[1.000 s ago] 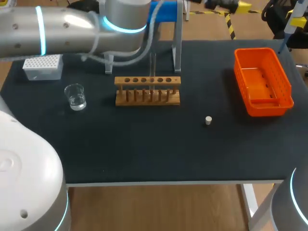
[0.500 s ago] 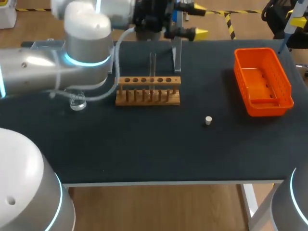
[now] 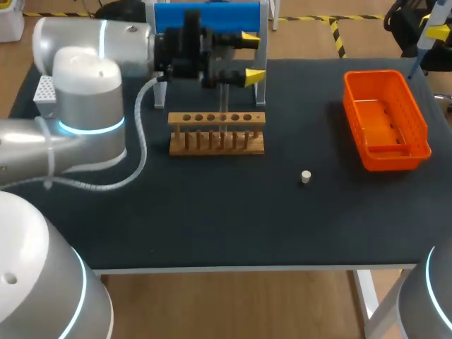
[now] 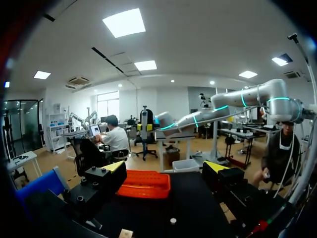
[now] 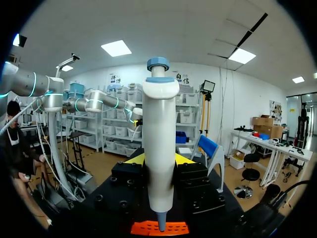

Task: Invert the test tube, pick up the pipette, mount the tip to pipette, aspirate from beaker and dispense into the tube, eject the tip, return the pipette, and cap with the stopper.

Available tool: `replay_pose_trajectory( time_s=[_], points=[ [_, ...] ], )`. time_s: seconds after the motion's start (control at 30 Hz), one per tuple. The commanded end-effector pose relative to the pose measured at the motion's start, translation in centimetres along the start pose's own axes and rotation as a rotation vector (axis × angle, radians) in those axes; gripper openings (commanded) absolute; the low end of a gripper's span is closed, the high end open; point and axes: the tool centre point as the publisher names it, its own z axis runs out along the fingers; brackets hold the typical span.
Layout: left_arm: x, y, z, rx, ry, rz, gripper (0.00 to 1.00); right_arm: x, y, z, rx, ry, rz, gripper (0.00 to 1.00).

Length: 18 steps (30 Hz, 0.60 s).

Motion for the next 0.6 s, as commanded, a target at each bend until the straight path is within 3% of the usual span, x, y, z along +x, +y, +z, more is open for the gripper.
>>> replay_pose_trajectory(
  time_s=[0.03,0.6],
  points=[
    [0.9,0.7,-1.9,0.017,-0.036,-0.001,1.00,0.0,0.1,-0.1,0.003,0.002,0.000,0.00],
    [0.1,1.4,-4.5,0.025,-0.080,-0.021,1.00,0.0,0.1,-0.1,0.003,0.002,0.000,0.00]
  ],
)
